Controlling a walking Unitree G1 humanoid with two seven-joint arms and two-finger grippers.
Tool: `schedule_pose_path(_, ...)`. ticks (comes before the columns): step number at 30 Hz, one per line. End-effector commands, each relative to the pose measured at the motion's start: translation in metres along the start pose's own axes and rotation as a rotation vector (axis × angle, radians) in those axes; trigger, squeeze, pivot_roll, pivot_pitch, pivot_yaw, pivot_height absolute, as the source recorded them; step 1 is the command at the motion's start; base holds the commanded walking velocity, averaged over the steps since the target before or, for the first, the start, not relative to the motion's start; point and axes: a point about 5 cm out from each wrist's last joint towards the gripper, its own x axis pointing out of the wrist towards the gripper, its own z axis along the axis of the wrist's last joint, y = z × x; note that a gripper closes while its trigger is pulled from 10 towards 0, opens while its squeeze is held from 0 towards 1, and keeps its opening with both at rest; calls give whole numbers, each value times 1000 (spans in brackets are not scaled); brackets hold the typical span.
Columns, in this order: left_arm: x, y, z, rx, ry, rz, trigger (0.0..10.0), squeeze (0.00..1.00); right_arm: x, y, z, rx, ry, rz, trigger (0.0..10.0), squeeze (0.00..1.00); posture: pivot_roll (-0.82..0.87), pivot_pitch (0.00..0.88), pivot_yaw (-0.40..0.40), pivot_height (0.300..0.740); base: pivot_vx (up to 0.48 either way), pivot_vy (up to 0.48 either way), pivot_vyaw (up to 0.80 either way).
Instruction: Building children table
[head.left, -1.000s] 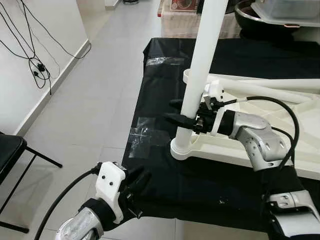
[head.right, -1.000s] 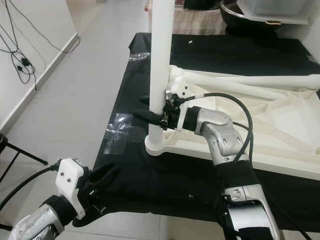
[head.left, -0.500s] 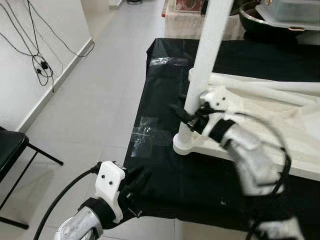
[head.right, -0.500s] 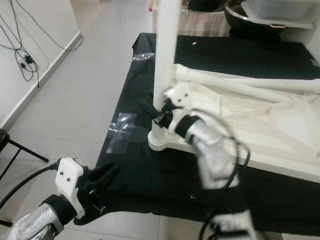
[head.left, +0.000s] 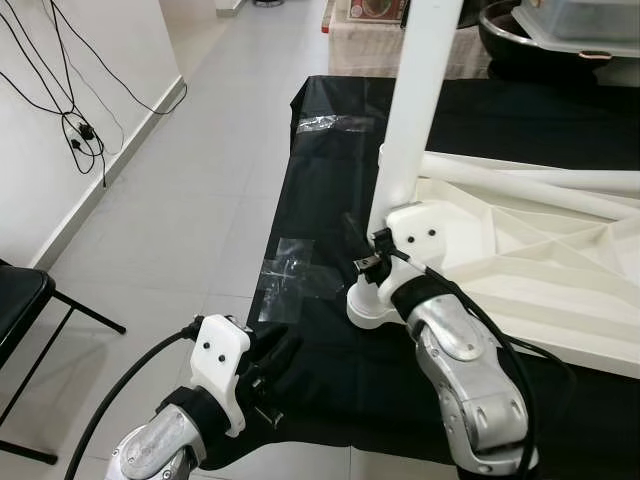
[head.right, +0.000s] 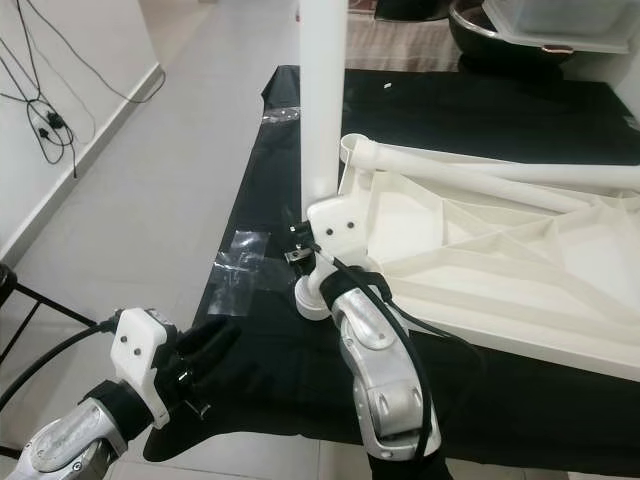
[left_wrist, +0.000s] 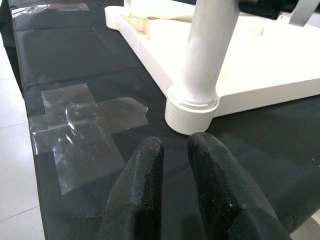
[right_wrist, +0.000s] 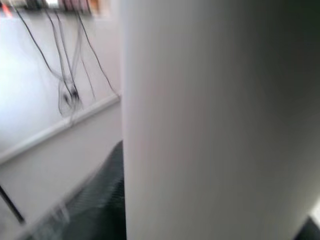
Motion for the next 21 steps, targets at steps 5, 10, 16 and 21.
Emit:
schedule_pose_path(5,-1,0,-5,-7,17,2,10000,0,3,-3,8,100,-60,152,10000,1000,38,155,-13,740,0,0,0)
schedule_pose_path(10,-1,-3,-5,-10,17,1,10000,0,9,-24,30,65,-166,464,10000,1000,46,155,-17,740,0,0,0)
schedule_pose_path(16,-3,-4,-5,-11,19,0,10000,0,17,-52,32,8,-122,679,10000,0,64,158,-20,740,0,0,0)
schedule_pose_path(21,-5,-4,-4,-9,23,4,10000,0,29,-73,34,10,-104,722,10000,0,72,162,-24,740,0,0,0)
